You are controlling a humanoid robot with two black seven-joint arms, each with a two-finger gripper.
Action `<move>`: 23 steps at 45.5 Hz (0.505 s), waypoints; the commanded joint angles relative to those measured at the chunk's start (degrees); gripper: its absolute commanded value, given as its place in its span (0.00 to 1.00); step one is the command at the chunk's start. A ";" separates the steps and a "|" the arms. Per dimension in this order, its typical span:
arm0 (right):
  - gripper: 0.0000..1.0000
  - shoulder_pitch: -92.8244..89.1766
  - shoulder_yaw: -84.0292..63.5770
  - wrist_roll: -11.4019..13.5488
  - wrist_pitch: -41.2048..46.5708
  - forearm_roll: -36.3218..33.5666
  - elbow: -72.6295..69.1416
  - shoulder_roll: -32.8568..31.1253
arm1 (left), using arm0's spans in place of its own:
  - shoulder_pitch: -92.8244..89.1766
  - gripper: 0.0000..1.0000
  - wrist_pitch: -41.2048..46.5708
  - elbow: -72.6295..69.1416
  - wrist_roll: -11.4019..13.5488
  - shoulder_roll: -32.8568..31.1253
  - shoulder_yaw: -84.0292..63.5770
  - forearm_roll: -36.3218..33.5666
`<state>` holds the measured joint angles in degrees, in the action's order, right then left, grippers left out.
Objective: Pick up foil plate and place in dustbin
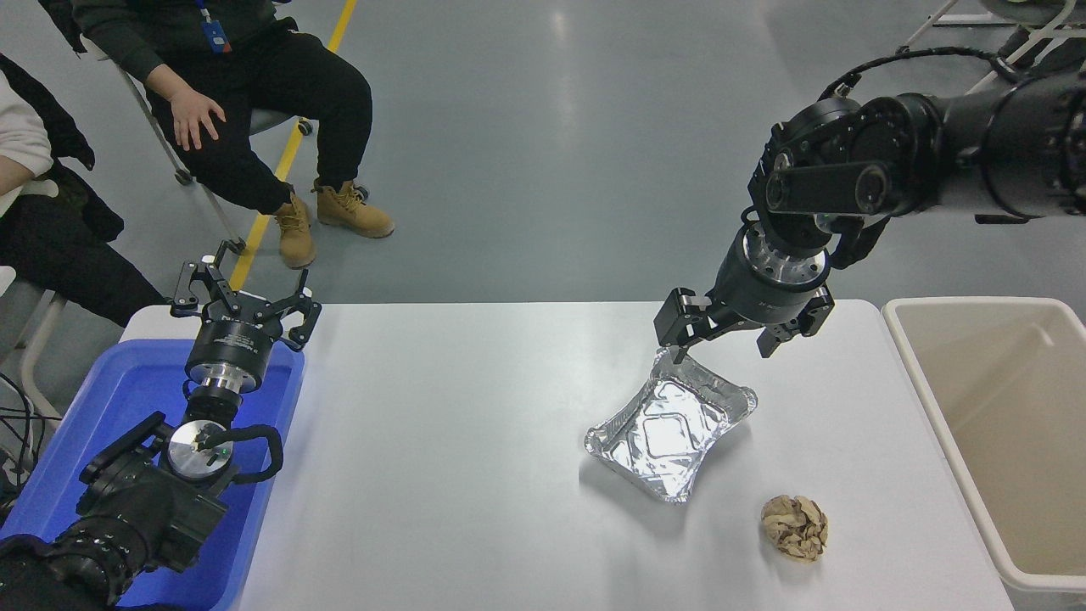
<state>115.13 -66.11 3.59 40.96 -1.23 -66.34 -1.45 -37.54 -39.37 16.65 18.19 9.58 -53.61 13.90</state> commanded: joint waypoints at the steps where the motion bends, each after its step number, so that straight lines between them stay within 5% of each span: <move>1: 1.00 -1.14 0.11 0.02 0.08 -0.09 2.09 0.04 | 0.01 0.99 0.00 -0.03 0.00 0.00 0.00 -0.01; 23: 1.00 -7.38 0.63 -0.07 -0.09 0.08 7.81 -1.19 | 0.01 0.99 0.00 -0.03 0.00 0.09 0.00 -0.01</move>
<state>110.62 -65.62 3.54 41.04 -1.21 -60.80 -1.77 -37.54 -39.37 16.62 18.19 9.58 -53.61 13.90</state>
